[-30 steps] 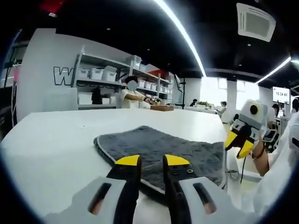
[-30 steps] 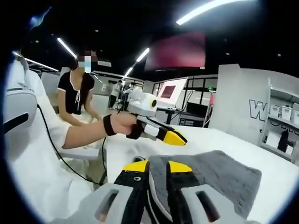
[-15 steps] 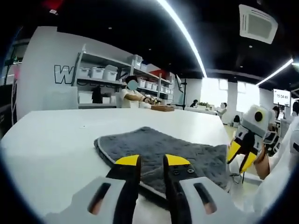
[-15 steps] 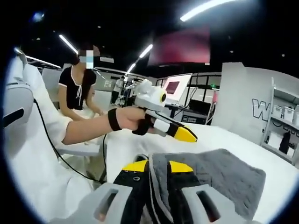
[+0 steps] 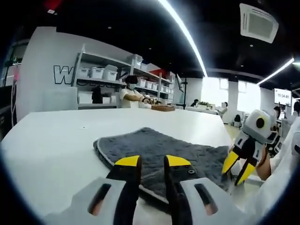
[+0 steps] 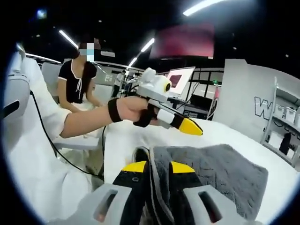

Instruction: Open the folded towel by lifting each exposed corner and separating the folded layers until the towel lies flat within the target outline without major curled edges

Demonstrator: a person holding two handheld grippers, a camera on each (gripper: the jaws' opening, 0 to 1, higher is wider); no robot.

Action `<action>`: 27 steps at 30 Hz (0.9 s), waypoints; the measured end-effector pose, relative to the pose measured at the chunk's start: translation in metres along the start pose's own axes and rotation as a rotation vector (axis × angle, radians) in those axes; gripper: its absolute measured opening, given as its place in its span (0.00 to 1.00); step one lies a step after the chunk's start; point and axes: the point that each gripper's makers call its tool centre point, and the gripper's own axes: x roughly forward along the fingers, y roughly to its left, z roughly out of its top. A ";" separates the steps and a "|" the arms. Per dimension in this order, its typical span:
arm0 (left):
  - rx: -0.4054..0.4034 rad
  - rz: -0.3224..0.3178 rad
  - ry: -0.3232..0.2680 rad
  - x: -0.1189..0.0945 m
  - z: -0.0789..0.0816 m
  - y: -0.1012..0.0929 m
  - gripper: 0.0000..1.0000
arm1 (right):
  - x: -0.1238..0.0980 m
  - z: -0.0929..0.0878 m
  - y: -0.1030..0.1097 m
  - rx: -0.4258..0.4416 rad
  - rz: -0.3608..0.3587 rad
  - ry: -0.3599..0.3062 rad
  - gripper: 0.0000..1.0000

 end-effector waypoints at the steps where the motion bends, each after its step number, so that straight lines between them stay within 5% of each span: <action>1: 0.001 0.003 0.000 0.000 0.000 0.002 0.18 | 0.001 0.000 0.000 -0.001 -0.001 0.004 0.12; 27: -0.022 0.010 0.011 0.007 -0.005 -0.004 0.18 | 0.009 0.006 -0.012 -0.022 -0.072 0.011 0.10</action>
